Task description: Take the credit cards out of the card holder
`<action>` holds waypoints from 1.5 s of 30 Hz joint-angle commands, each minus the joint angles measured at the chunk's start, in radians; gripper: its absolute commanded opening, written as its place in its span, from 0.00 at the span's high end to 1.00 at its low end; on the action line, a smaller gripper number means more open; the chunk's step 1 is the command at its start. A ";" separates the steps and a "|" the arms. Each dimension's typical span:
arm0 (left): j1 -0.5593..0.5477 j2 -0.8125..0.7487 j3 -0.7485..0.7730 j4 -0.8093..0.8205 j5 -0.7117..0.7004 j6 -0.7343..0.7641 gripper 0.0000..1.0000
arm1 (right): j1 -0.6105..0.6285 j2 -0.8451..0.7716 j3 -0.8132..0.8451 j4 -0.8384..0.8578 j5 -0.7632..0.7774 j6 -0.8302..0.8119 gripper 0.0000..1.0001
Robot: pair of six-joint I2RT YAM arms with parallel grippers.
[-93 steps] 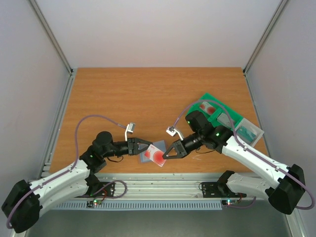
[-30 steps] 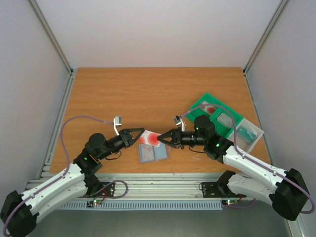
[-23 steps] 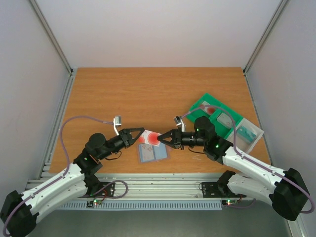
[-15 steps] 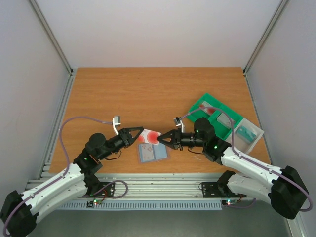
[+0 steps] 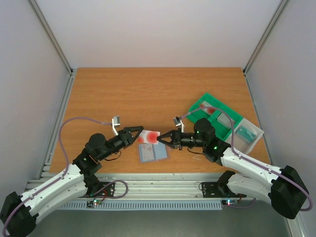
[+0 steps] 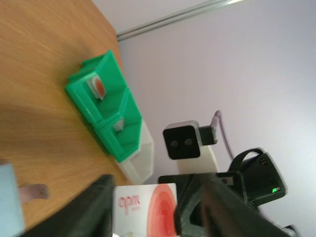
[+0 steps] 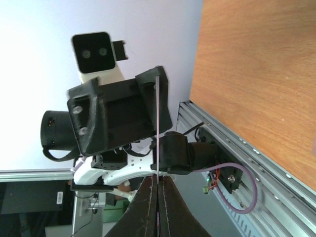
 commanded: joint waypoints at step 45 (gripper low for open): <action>-0.002 0.192 0.244 -0.821 0.001 0.386 0.01 | -0.735 0.282 0.525 -0.935 0.342 -0.667 0.99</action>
